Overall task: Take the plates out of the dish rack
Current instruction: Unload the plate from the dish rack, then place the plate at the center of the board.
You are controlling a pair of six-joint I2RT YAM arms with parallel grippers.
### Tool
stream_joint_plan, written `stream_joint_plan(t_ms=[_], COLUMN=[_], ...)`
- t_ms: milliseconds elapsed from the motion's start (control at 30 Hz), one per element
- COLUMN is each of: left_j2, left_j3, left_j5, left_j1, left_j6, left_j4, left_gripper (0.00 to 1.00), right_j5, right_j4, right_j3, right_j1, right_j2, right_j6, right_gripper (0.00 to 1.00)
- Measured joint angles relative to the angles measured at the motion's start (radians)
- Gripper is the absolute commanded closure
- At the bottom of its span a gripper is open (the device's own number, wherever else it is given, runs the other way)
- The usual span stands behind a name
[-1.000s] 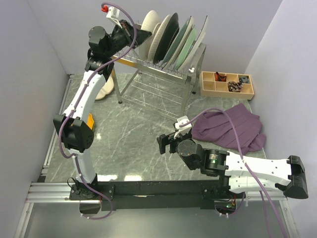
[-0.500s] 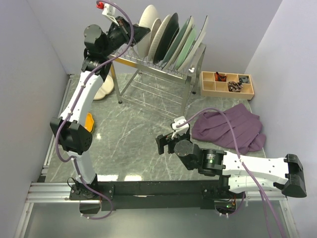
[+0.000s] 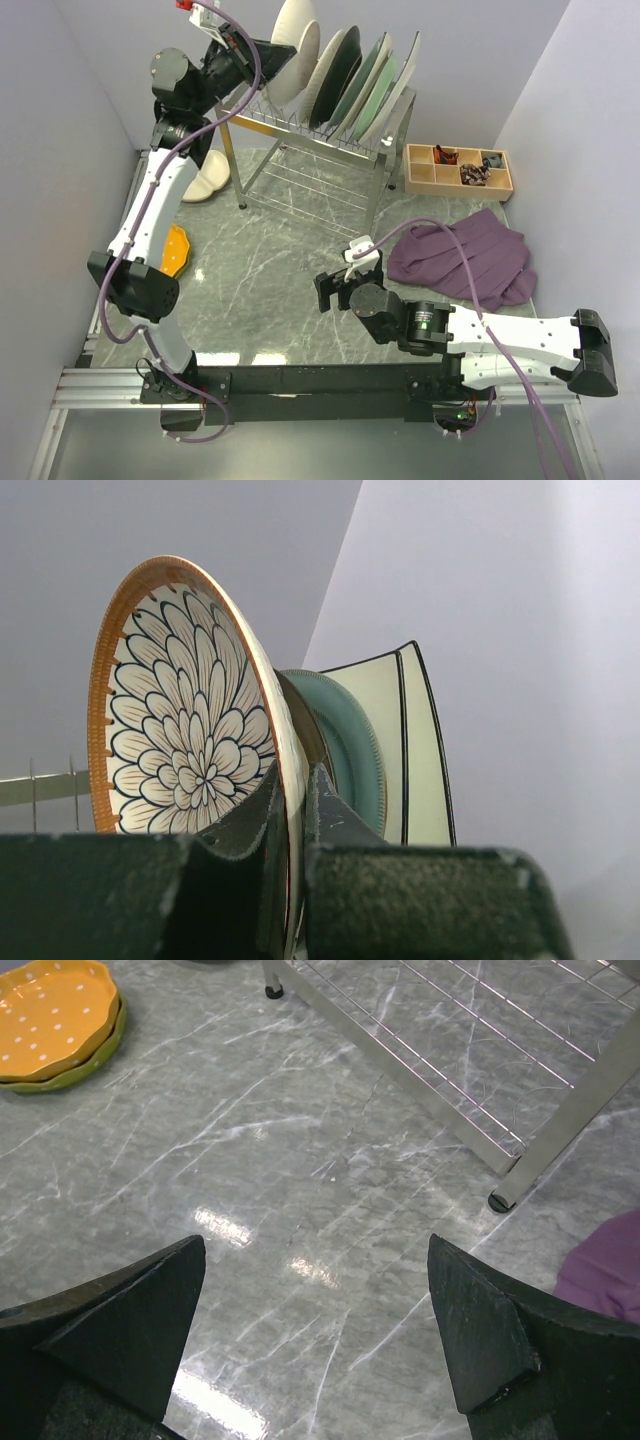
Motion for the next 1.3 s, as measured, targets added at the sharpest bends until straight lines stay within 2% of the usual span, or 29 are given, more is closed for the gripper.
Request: stream_joint_plan(t_ms=[333,833,1067,1300], left_j2=[-0.084,-0.435,-0.594,-0.744], left_j3=[-0.049,-0.326,-0.394,-0.462], left_j5=[-0.008,-0.024,-0.103,-0.259], left_j1=[0.0,-0.002,-0.061,-0.115], left_j6=[0.107,0.376,0.493,0.568], left_j4=[-0.026,-0.127,-0.277,-0.464], left_gripper=[0.99,0.99,0.99,0.99], right_j5=[0.007,0.027,0.077,0.093], right_j4=[0.0,0.001,0.031,0.047], right_j3=[0.0,0.001,-0.021,-0.061], right_j1=[0.002,0.007,0.008,0.008], right_j2=[0.001,0.001,-0.103,-0.199], right_j6=[-0.003,0.005,0.032,0.054], right_gripper=[0.03,0.03,0.03,0.04])
